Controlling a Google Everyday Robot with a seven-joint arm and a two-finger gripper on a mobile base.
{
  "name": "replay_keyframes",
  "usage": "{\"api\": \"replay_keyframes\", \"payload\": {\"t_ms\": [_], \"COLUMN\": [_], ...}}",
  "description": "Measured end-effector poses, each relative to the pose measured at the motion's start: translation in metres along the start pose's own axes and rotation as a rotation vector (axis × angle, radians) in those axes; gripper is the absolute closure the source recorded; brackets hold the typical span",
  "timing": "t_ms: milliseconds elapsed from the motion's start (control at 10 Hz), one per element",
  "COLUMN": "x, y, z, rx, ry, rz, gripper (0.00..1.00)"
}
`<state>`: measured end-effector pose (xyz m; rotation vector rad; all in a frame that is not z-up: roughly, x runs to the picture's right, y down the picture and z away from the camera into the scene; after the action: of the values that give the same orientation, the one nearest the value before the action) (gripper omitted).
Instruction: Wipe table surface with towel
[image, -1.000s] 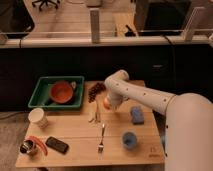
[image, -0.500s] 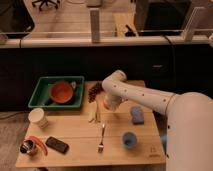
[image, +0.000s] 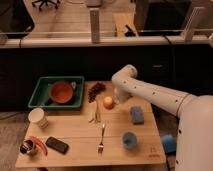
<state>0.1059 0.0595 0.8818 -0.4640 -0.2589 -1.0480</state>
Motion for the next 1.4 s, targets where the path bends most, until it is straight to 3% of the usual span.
{"api": "replay_keyframes", "payload": {"t_ms": [400, 500, 1000, 1400], "x": [0.033, 0.041, 0.055, 0.062], "y": [-0.01, -0.008, -0.003, -0.018], "z": [0.018, 0.03, 0.055, 0.069], "rx": [0.044, 0.049, 0.087, 0.041], "ry": [-0.046, -0.064, -0.08, -0.026], "rz": [0.033, 0.054, 0.115, 0.119], "gripper": [0.2, 0.2, 0.2, 0.2]}}
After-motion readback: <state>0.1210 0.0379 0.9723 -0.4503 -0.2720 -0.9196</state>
